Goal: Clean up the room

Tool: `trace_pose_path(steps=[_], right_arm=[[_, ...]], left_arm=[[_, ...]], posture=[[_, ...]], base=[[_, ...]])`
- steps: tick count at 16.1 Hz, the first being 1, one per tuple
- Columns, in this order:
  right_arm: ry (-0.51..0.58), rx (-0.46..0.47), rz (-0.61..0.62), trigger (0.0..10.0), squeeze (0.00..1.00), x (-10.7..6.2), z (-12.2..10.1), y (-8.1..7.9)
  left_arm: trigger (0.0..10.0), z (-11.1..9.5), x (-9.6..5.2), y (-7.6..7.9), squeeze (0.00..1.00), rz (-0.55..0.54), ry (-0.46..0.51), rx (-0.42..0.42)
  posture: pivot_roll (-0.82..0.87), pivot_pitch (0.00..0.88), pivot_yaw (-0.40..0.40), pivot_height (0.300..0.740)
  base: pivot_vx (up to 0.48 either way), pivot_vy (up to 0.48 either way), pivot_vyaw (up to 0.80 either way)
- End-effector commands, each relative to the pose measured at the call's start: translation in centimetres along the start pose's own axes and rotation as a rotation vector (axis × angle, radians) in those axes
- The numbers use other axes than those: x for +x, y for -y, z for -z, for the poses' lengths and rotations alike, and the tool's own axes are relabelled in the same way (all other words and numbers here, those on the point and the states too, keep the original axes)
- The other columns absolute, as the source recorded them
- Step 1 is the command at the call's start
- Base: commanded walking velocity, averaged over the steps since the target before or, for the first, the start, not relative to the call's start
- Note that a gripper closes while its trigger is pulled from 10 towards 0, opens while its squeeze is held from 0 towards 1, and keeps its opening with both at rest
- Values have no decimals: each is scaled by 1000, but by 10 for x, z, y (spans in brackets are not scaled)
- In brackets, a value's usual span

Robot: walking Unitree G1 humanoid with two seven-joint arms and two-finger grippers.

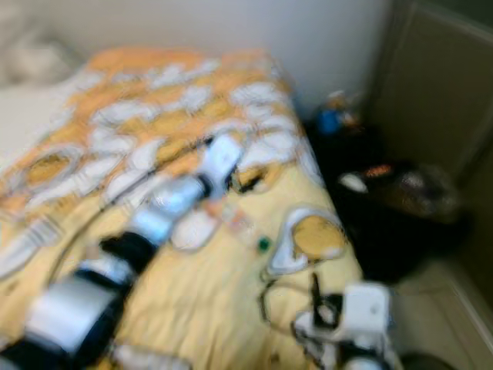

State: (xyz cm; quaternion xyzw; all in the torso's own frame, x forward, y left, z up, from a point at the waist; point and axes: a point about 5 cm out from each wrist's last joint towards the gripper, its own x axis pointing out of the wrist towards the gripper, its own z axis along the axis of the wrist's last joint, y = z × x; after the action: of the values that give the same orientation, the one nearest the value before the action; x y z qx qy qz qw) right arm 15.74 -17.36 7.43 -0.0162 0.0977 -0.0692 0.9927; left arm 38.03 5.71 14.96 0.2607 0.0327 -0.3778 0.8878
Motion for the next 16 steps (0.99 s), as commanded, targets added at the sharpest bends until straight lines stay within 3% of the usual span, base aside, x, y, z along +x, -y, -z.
trace_pose_path(steps=[1, 4, 5, 6, 7, 10, 11, 13, 16], right_arm=[[-22, -5, 20, 10000, 0, -10, 2, -1], [-50, 11, 38, 10000, 0, -29, 2, -5], [-54, 13, 40, 10000, 0, -32, 2, -5], [-69, 10, 35, 10000, 0, -45, 1, -11], [-81, -7, 19, 10000, 0, -56, 0, -16], [-96, -13, 14, 10000, 0, -65, 1, -20], [-102, -11, 16, 10000, 0, -67, 1, -20], [-131, -16, 15, 10000, 0, -75, 2, -21], [-137, -18, 9, 10000, 0, -76, 2, -23]], left_arm=[[10000, 1, 5, 14, 0, 148, -73, 227], [10000, -1, 6, 18, 0, 279, -123, 510], [10000, -2, 6, 19, 0, 286, -123, 530], [10000, -10, 10, 18, 0, 241, -106, 624], [10000, -25, 15, 10, 0, 137, -76, 648], [10000, -34, 16, 2, 0, 65, -62, 687], [10000, -34, 16, 1, 0, 56, -68, 712], [10000, -26, 17, 2, 0, 49, -142, 890], [10000, -18, 17, 5, 0, 114, -231, 954]], posture=[[-192, 169, 117, 740], [-214, 247, 140, 740], [-214, 247, 140, 740], [-236, 293, 147, 740], [-254, 320, 149, 740], [-262, 336, 146, 740], [-263, 342, 144, 740], [-259, 357, 140, 740], [-262, 366, 137, 740]], base=[[0, 0, 0], [0, 0, 0], [0, 0, 0], [0, 0, 0], [0, 0, 0], [0, 0, 0], [0, 0, 0], [0, 0, 0], [0, 0, 0]])
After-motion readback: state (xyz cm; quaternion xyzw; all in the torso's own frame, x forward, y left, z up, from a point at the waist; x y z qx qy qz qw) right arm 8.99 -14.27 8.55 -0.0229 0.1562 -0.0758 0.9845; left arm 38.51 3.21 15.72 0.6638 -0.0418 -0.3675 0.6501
